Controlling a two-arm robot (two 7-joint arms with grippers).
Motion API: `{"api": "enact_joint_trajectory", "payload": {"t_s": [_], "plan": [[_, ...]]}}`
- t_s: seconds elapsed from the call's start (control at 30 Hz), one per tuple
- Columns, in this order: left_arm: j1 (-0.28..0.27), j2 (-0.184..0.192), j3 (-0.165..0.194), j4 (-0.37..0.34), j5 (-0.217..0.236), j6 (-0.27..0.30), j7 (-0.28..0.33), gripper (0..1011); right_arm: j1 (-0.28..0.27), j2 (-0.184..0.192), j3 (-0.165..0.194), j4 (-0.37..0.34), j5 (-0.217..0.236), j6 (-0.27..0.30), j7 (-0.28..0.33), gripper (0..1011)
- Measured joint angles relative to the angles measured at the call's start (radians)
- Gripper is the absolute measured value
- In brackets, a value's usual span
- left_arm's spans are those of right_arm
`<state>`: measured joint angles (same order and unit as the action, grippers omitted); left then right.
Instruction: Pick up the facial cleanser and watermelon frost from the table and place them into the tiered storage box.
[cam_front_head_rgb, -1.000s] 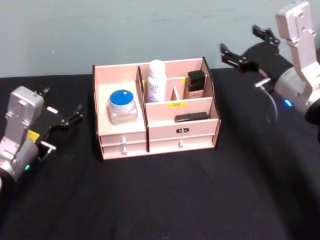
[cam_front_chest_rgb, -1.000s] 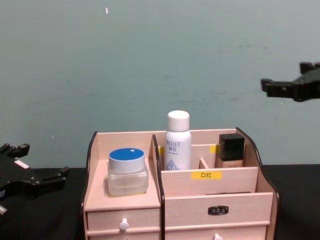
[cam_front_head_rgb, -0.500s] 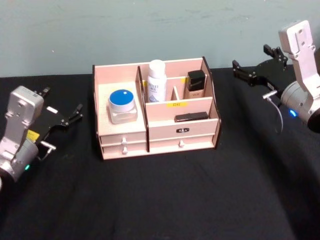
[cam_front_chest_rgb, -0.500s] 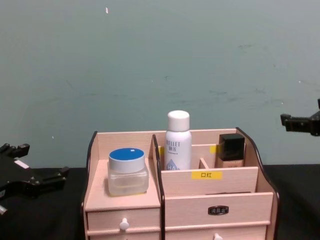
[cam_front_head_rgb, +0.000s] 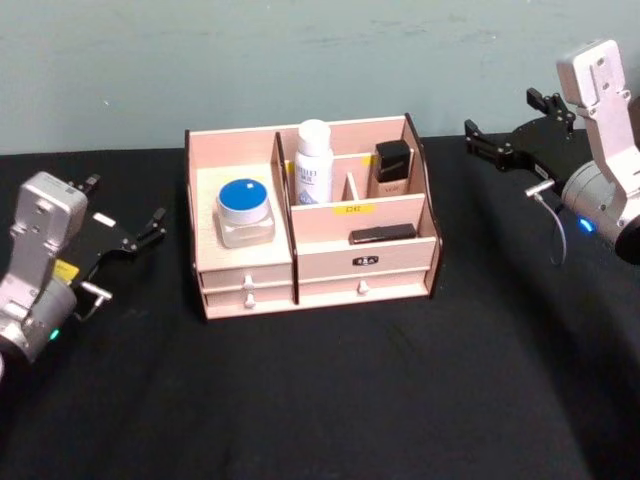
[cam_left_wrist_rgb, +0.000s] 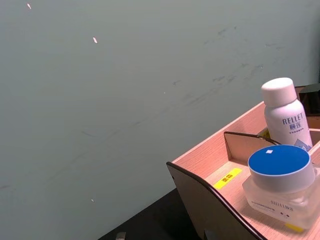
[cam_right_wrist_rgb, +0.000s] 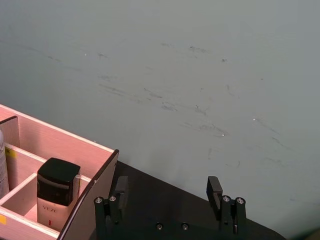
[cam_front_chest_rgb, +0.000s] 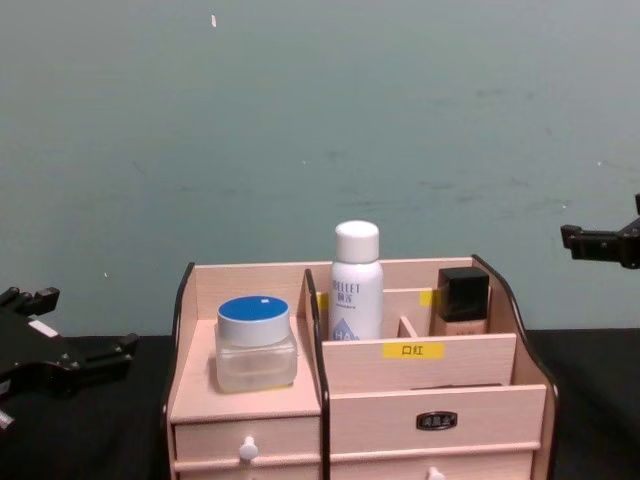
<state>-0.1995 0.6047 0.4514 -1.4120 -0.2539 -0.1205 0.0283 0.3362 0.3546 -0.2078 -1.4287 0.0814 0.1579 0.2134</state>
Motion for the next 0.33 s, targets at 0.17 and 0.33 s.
{"api": "enact_joint_trajectory", "payload": {"t_s": [0.17, 0.33], "plan": [[0.000, 0.000, 0.000, 0.000, 0.000, 0.000, 0.000, 1010, 0.000, 0.000, -0.001, -0.001, 0.000, 0.000, -0.001, 1003], [0.000, 0.000, 0.000, 0.000, 0.000, 0.000, 0.000, 1010, 0.000, 0.001, -0.001, -0.002, 0.000, 0.000, -0.001, 1002]]}}
